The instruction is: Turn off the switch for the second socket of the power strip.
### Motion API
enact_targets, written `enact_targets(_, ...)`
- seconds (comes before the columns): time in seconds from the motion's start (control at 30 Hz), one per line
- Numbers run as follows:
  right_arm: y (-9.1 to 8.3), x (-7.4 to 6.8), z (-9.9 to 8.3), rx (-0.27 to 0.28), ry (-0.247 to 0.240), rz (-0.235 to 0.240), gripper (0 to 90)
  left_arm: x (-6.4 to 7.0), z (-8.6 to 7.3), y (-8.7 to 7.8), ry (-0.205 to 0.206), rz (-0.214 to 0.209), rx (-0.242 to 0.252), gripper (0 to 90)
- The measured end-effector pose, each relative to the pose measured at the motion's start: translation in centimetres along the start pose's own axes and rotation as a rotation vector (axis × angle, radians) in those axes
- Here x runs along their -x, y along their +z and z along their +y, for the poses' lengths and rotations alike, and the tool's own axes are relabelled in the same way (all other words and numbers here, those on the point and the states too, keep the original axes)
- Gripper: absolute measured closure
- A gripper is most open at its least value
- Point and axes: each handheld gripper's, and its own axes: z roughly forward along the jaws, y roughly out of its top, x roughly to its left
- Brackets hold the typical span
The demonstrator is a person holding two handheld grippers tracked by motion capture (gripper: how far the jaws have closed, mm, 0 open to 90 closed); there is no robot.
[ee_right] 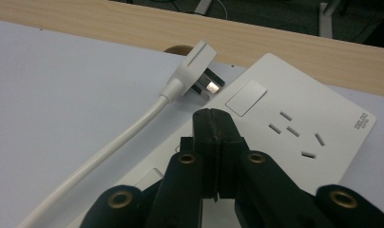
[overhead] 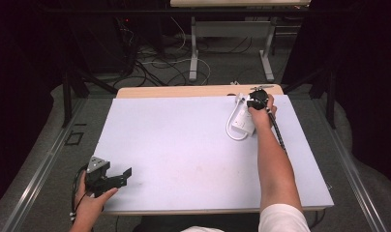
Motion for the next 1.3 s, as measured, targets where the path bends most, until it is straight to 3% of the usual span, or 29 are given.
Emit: enact_targets(1.3,1.5,0.7,-0.4,0.052,0.014,-0.009,89.9,0.0,-0.2,0.0,-0.004,0.009,-0.013,10.2)
